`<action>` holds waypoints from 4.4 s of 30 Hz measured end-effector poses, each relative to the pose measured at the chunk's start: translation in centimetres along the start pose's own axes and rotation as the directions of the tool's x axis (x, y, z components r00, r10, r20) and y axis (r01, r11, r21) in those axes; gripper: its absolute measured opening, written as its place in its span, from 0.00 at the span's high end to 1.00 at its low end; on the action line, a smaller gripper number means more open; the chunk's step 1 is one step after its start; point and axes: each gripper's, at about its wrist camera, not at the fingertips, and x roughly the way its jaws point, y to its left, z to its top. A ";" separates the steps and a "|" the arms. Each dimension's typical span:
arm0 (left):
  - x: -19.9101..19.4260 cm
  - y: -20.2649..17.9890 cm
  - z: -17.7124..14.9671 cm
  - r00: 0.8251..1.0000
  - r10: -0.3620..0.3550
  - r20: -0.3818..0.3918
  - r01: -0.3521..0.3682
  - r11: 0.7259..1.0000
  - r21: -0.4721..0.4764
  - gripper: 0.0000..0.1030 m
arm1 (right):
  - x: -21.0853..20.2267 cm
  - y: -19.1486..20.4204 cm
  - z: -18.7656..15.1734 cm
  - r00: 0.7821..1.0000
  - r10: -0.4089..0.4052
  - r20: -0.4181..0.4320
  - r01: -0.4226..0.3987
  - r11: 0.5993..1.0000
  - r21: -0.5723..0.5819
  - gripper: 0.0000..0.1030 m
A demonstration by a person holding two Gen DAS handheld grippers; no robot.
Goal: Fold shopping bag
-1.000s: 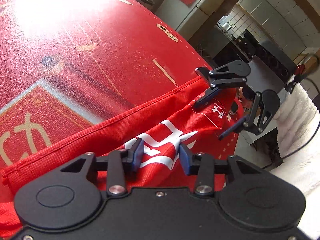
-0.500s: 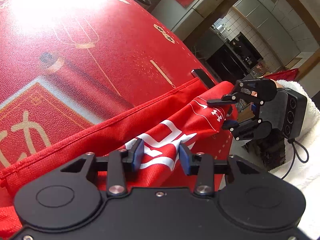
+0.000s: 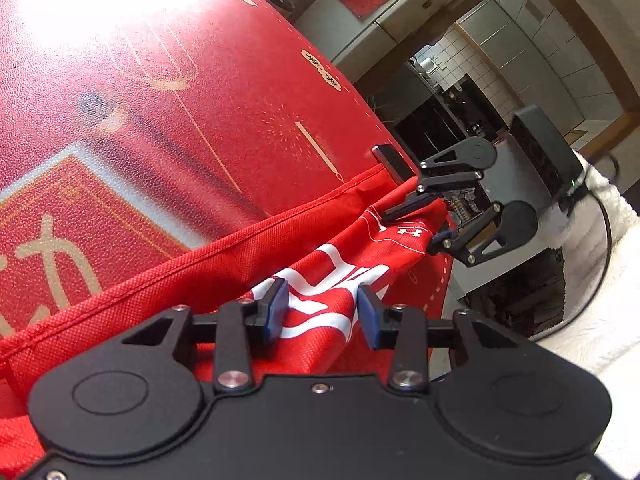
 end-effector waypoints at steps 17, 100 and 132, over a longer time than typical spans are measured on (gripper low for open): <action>0.2 1.7 1.2 0.998 -0.055 -0.019 0.053 0.994 -0.093 0.62 | 2.7 -9.9 2.2 0.936 0.319 -0.150 -0.103 0.654 0.749 0.70; 0.2 3.4 1.3 0.993 -0.120 0.015 0.120 0.990 -0.072 0.65 | 4.3 12.9 0.6 0.821 -0.538 0.193 0.547 0.641 -0.539 0.71; 0.8 5.3 2.2 0.986 -0.160 -0.049 0.143 0.958 -0.250 0.65 | 1.4 -2.0 2.8 0.978 -0.066 0.198 -0.101 0.683 0.723 0.75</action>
